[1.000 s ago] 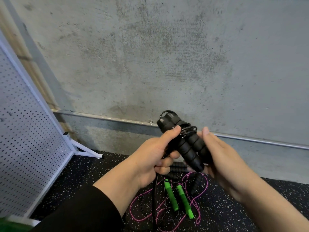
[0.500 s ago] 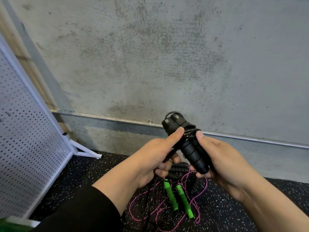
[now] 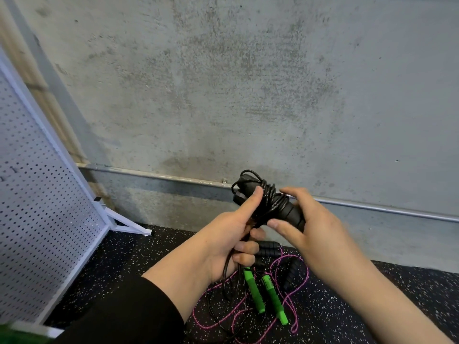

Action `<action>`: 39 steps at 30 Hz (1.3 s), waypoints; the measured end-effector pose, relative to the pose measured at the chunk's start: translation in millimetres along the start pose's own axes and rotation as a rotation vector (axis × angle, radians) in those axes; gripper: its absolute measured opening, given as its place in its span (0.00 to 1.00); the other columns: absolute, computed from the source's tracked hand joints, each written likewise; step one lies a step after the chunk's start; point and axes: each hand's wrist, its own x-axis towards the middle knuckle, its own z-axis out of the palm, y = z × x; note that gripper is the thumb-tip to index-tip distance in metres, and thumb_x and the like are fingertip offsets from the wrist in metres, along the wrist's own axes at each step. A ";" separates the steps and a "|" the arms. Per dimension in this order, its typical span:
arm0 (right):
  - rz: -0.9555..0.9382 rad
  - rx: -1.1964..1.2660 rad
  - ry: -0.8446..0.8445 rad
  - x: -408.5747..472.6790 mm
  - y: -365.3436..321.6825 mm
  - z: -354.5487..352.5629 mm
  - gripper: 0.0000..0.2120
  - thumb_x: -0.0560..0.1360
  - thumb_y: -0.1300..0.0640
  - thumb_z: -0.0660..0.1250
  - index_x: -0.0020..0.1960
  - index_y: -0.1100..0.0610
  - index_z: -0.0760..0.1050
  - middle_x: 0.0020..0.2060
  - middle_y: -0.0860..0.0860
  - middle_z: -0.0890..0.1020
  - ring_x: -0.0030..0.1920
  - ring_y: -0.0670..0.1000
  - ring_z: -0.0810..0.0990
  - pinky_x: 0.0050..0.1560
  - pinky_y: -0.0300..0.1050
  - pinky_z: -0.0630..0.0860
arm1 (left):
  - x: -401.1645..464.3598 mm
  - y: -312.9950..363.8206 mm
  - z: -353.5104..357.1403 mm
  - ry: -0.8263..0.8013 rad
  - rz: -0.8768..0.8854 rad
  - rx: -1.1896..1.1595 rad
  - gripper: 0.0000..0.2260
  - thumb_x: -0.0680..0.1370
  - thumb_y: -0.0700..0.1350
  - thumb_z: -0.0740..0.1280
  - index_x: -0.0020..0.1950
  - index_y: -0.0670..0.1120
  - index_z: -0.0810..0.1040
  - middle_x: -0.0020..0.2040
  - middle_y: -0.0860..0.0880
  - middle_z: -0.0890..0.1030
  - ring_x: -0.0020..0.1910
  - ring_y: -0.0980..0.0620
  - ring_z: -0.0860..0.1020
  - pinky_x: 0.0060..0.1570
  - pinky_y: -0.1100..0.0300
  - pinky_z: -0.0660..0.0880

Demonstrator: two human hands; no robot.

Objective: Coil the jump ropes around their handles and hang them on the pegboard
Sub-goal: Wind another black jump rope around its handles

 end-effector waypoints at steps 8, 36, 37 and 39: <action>0.198 0.472 -0.161 -4.1 -2.6 -5.8 0.28 0.69 0.29 0.58 0.65 0.37 0.66 0.44 0.53 0.85 0.41 0.53 0.84 0.47 0.55 0.80 | -4.1 0.7 0.3 0.046 0.114 0.135 0.20 0.72 0.67 0.71 0.44 0.50 0.76 0.33 0.53 0.66 0.25 0.58 0.56 0.25 0.63 0.50; 0.181 0.406 -0.096 -0.6 5.5 -10.1 0.30 0.62 0.29 0.64 0.60 0.40 0.66 0.38 0.44 0.85 0.35 0.40 0.82 0.41 0.39 0.73 | -2.3 -3.3 6.7 -0.028 0.039 0.157 0.10 0.79 0.33 0.55 0.44 0.45 0.71 0.34 0.48 0.68 0.27 0.55 0.60 0.24 0.64 0.58; 0.182 0.459 -0.077 0.5 6.2 -10.5 0.30 0.61 0.30 0.66 0.58 0.41 0.67 0.39 0.45 0.85 0.35 0.42 0.83 0.41 0.41 0.74 | -3.7 -2.1 7.6 -0.037 0.041 0.176 0.09 0.79 0.33 0.56 0.47 0.44 0.72 0.34 0.47 0.70 0.27 0.55 0.61 0.25 0.63 0.60; 0.189 0.539 -0.016 3.1 7.1 -12.1 0.27 0.63 0.34 0.70 0.57 0.42 0.69 0.40 0.48 0.86 0.37 0.47 0.85 0.41 0.43 0.76 | -7.3 0.8 10.6 -0.015 0.077 0.258 0.06 0.81 0.36 0.58 0.52 0.41 0.74 0.37 0.44 0.76 0.27 0.53 0.66 0.26 0.62 0.64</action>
